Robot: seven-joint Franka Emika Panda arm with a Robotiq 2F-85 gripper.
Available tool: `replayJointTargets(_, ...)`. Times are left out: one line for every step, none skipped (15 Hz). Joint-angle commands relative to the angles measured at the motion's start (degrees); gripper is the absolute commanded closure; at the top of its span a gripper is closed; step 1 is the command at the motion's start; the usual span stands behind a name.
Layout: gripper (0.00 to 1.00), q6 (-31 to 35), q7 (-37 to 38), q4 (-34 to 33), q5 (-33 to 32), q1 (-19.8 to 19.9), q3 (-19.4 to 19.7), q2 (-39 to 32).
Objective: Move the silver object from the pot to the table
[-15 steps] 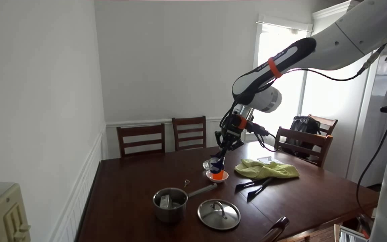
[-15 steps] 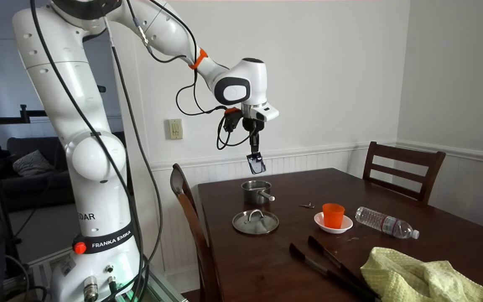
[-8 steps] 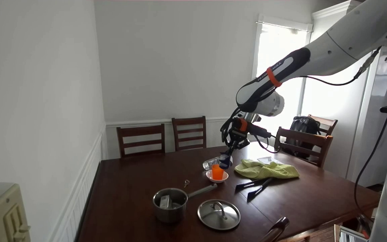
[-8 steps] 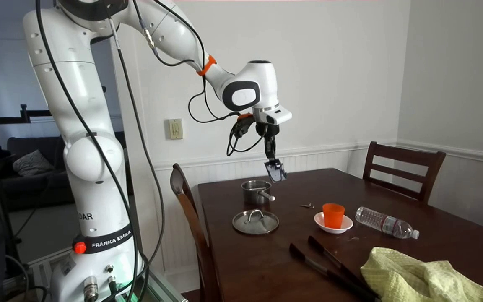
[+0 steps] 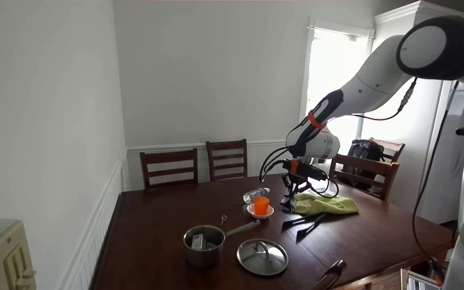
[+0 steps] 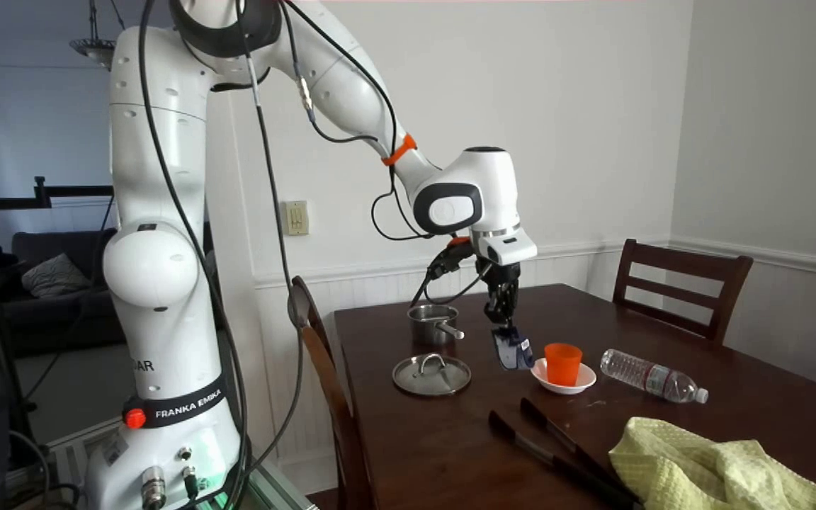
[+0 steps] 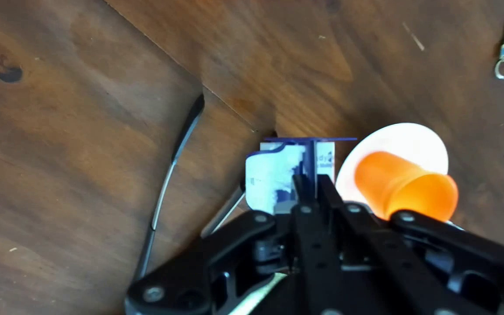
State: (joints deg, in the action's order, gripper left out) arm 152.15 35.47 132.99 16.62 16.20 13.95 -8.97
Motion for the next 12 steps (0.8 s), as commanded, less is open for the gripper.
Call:
replayJointTargets(0.98, 3.2, 10.4, -4.0, -3.2, -3.4, 2.6, -8.1)
replayJointTargets(0.98, 4.4, 15.0, -4.4, -6.5, -5.5, 4.5, -9.5)
replayJointTargets(0.98, 4.4, 18.2, -4.9, -8.6, -7.4, 5.9, -10.7)
replayJointTargets(0.98, 4.1, 21.3, -5.2, -10.6, -9.2, 7.3, -11.6)
replayJointTargets(0.98, 2.2, 23.6, -5.7, -12.2, -10.8, 8.3, -12.1)
replayJointTargets(0.98, 1.0, 25.5, -6.2, -13.5, -12.1, 8.9, -12.6)
replayJointTargets(0.98, -0.4, 26.9, -6.6, -14.4, -13.1, 9.2, -12.9)
replayJointTargets(0.98, -1.8, 28.1, -6.8, -15.1, -13.8, 9.2, -13.1)
replayJointTargets(0.98, -3.5, 30.0, -7.4, -16.7, -14.9, 9.8, -13.4)
replayJointTargets(0.98, -5.0, 32.5, -7.9, -18.7, -16.0, 10.6, -13.7)
replayJointTargets(0.98, -6.1, 35.5, -8.4, -21.2, -17.1, 11.7, -14.1)
replayJointTargets(0.98, -6.4, 38.7, -8.9, -23.9, -18.1, 12.7, -14.6)
